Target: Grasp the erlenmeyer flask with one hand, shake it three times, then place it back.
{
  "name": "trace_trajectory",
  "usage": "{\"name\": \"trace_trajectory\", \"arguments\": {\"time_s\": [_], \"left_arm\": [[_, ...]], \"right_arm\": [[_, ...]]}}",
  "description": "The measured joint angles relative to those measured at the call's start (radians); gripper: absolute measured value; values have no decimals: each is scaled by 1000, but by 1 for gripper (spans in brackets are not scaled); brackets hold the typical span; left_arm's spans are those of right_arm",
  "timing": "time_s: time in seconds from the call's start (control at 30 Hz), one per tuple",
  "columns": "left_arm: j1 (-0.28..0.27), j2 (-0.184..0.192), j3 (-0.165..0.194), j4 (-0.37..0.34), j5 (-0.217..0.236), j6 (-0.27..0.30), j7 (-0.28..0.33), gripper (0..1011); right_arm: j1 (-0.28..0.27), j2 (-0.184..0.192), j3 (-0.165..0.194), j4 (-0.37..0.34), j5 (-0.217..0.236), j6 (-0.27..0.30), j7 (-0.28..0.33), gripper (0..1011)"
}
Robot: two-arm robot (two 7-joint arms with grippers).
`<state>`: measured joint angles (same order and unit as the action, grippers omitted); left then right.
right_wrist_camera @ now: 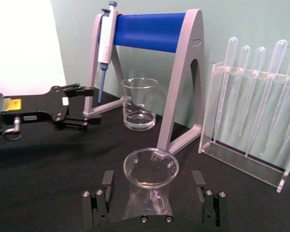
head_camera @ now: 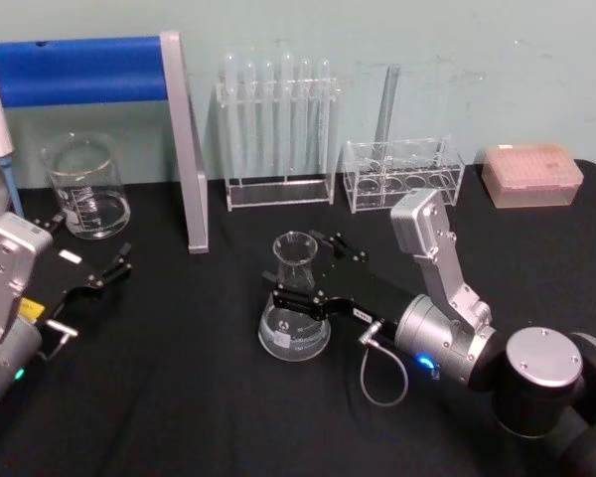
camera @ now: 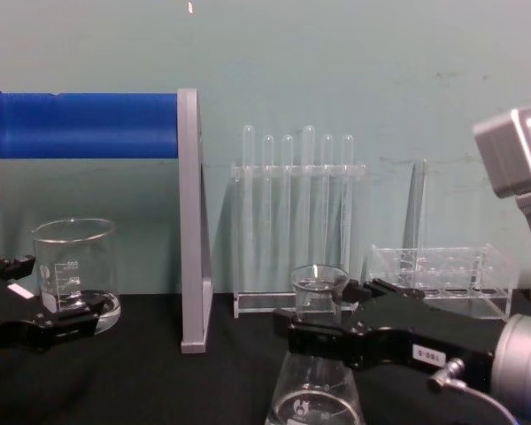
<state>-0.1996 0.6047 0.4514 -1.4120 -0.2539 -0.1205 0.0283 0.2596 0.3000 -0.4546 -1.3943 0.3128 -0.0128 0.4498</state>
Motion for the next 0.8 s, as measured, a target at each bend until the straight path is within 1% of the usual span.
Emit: {"name": "trace_trajectory", "arguments": {"time_s": [0.13, 0.17, 0.33, 0.37, 0.4, 0.5, 0.6, 0.67, 0.7, 0.77, 0.8], "left_arm": [[0, 0, 0, 0, 0, 0, 0, 1001], [0, 0, 0, 0, 0, 0, 0, 1001], [0, 0, 0, 0, 0, 0, 0, 1001], [0, 0, 0, 0, 0, 0, 0, 1001], [0, 0, 0, 0, 0, 0, 0, 1001], [0, 0, 0, 0, 0, 0, 0, 1001], [0, 0, 0, 0, 0, 0, 0, 1001], [0, 0, 0, 0, 0, 0, 0, 1001], [0, 0, 0, 0, 0, 0, 0, 1001], [0, 0, 0, 0, 0, 0, 0, 1001], [0, 0, 0, 0, 0, 0, 0, 1001]], "right_arm": [[-12, 24, 1, -16, 13, -1, 25, 1003], [-12, 24, 1, -16, 13, -1, 25, 1002], [-43, 68, 9, -57, 30, 5, 43, 1003], [-43, 68, 9, -57, 30, 5, 43, 1002], [-53, 81, 14, -69, 37, 7, 48, 1003], [-70, 102, 21, -87, 49, 8, 56, 1003], [-97, 138, 32, -118, 70, 10, 72, 1003], [-108, 151, 37, -130, 79, 10, 77, 1003], [-118, 165, 43, -141, 88, 10, 79, 1003], [-128, 176, 49, -151, 95, 9, 80, 1003], [-139, 188, 58, -161, 103, 8, 79, 1003]]}}
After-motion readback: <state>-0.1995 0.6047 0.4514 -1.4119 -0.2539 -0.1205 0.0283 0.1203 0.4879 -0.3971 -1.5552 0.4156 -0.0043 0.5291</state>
